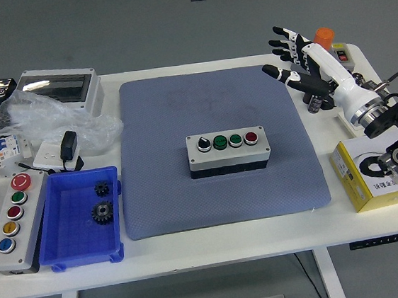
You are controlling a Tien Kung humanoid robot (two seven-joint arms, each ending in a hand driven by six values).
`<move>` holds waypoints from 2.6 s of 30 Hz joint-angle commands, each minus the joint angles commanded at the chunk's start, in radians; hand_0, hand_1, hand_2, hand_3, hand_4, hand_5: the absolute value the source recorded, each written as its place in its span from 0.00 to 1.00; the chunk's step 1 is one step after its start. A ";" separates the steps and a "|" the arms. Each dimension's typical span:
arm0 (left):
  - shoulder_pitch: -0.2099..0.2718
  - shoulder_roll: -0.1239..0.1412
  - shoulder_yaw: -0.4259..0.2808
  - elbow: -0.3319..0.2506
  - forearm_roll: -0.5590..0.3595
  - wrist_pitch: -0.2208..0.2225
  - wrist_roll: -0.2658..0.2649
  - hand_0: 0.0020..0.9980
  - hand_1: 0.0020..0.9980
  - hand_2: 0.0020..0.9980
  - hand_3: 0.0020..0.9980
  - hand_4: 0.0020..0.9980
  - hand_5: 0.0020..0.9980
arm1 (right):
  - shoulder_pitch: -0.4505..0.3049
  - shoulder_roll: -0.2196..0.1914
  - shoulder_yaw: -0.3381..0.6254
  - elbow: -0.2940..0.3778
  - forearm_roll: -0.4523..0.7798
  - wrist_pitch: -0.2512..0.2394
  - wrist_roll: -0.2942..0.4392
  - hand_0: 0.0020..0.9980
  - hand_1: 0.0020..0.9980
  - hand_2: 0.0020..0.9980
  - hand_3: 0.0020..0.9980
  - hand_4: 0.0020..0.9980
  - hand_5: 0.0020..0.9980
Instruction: Pick up the button,place it on the desk,press the button,press the button
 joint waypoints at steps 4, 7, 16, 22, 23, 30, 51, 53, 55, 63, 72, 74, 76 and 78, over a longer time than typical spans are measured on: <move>0.000 -0.001 0.000 0.000 0.000 -0.001 0.001 0.71 0.75 0.68 0.72 0.75 0.49 | -0.003 0.001 0.005 -0.002 0.010 -0.001 0.006 0.90 0.87 0.90 0.97 1.00 0.66; 0.001 -0.001 -0.001 0.000 0.000 -0.001 0.002 0.71 0.75 0.68 0.72 0.75 0.49 | -0.005 0.004 0.010 -0.004 0.014 -0.002 0.010 0.90 0.87 0.90 0.97 1.00 0.66; -0.001 0.000 -0.008 -0.001 0.007 -0.002 0.007 0.71 0.75 0.68 0.73 0.76 0.50 | -0.018 -0.003 0.030 0.022 0.012 -0.006 0.014 0.89 0.87 0.89 0.96 1.00 0.66; -0.004 0.004 -0.011 -0.001 0.013 -0.003 0.014 0.71 0.75 0.68 0.74 0.76 0.50 | -0.045 -0.012 0.063 0.047 -0.004 -0.011 0.012 0.89 0.86 0.89 0.96 1.00 0.66; -0.005 0.004 -0.010 -0.001 0.014 -0.004 0.016 0.71 0.75 0.68 0.74 0.76 0.50 | -0.050 -0.014 0.069 0.050 -0.006 -0.012 0.011 0.89 0.86 0.89 0.96 1.00 0.66; -0.010 0.008 -0.010 -0.002 0.020 -0.005 0.028 0.71 0.75 0.68 0.74 0.76 0.50 | -0.080 -0.016 0.102 0.056 -0.009 -0.018 0.013 0.89 0.86 0.89 0.96 1.00 0.66; -0.025 0.021 -0.045 -0.005 0.051 -0.006 0.049 0.71 0.75 0.68 0.74 0.76 0.49 | -0.112 0.000 0.136 0.056 -0.003 -0.029 0.026 0.88 0.85 0.89 0.94 1.00 0.67; -0.026 0.019 -0.048 -0.005 0.055 -0.007 0.050 0.71 0.75 0.68 0.74 0.76 0.49 | -0.112 -0.001 0.138 0.057 -0.006 -0.030 0.027 0.88 0.85 0.89 0.94 1.00 0.67; -0.026 0.016 -0.049 -0.005 0.057 -0.009 0.053 0.71 0.75 0.68 0.74 0.76 0.49 | -0.113 -0.002 0.139 0.057 -0.010 -0.032 0.027 0.88 0.85 0.89 0.94 1.00 0.67; -0.025 0.013 -0.056 -0.005 0.068 -0.010 0.065 0.70 0.74 0.68 0.74 0.76 0.47 | -0.116 0.001 0.138 0.057 -0.022 -0.038 0.026 0.87 0.84 0.88 0.93 1.00 0.67; -0.020 0.011 -0.059 -0.005 0.063 -0.009 0.071 0.70 0.74 0.68 0.74 0.77 0.46 | -0.115 0.007 0.130 0.050 -0.013 -0.039 0.027 0.87 0.84 0.88 0.93 1.00 0.67; -0.019 0.011 -0.057 -0.004 0.060 -0.009 0.074 0.70 0.74 0.68 0.74 0.77 0.46 | -0.117 0.010 0.128 0.048 -0.015 -0.039 0.026 0.87 0.84 0.88 0.93 1.00 0.67; -0.019 0.012 -0.056 -0.004 0.056 -0.008 0.076 0.70 0.74 0.68 0.74 0.77 0.46 | -0.120 0.014 0.129 0.048 -0.020 -0.040 0.023 0.87 0.83 0.88 0.93 1.00 0.67; -0.019 0.013 -0.056 -0.004 0.053 -0.007 0.078 0.70 0.74 0.68 0.74 0.77 0.46 | -0.121 0.016 0.131 0.048 -0.026 -0.041 0.020 0.87 0.83 0.88 0.93 1.00 0.67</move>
